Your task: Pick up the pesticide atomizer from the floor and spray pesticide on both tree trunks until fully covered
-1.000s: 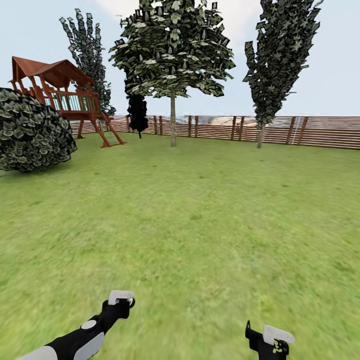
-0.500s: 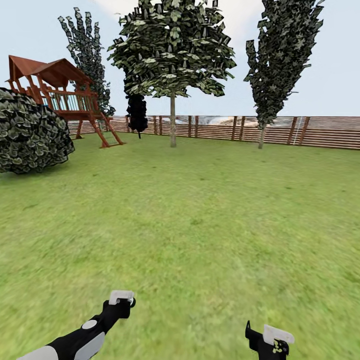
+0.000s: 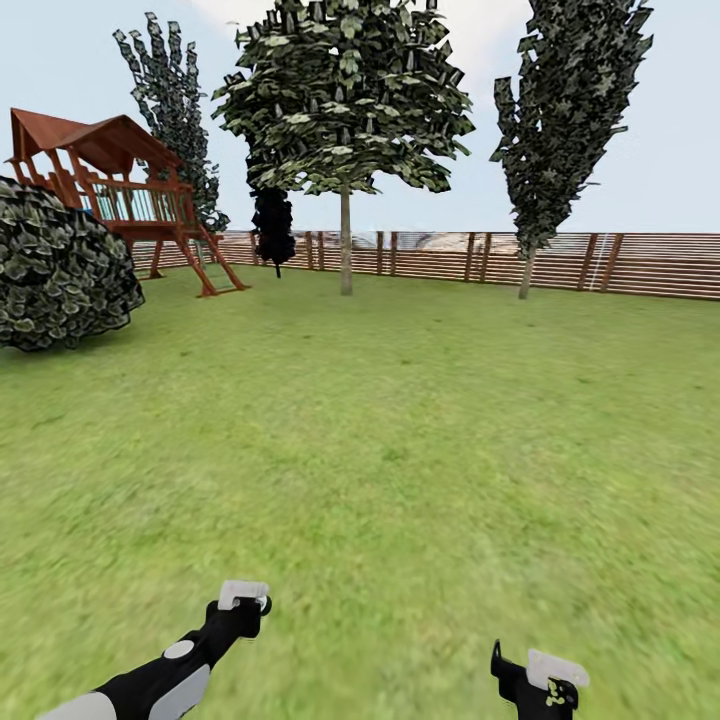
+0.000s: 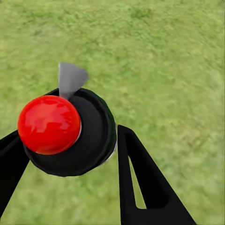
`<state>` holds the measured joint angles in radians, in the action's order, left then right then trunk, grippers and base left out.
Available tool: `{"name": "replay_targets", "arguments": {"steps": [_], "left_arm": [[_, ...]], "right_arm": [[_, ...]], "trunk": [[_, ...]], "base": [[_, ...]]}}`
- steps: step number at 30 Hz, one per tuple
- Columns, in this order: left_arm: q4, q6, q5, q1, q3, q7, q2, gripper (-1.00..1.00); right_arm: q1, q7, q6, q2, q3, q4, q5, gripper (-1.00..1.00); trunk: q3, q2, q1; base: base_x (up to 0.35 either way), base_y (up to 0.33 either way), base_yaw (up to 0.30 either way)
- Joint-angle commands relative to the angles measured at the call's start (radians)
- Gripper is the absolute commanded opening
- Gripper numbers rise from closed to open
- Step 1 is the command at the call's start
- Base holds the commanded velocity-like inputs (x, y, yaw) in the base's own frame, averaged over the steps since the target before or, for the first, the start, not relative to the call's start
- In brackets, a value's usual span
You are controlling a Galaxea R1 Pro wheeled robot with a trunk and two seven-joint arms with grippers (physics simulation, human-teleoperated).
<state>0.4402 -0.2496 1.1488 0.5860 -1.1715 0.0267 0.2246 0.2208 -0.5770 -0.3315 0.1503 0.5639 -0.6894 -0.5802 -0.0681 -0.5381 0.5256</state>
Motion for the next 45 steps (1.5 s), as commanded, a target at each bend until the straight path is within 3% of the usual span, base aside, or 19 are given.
{"name": "replay_targets", "arguments": {"steps": [1, 45], "left_arm": [[0.002, -0.005, 0.009, 0.002, -0.008, 0.002, 0.001, -1.0], [0.002, -0.005, 0.009, 0.001, -0.008, 0.001, 0.001, -1.0]], "right_arm": [[0.002, -0.006, -0.006, 0.002, 0.008, -0.001, -0.01, 1.0], [0.002, -0.007, -0.006, 0.002, 0.01, -0.001, -0.008, 1.0]], "trunk": [[-0.002, -0.002, 0.001], [-0.002, -0.002, 0.001]], "base": [[0.333, 0.0, 0.0], [0.334, 0.0, 0.0]]}}
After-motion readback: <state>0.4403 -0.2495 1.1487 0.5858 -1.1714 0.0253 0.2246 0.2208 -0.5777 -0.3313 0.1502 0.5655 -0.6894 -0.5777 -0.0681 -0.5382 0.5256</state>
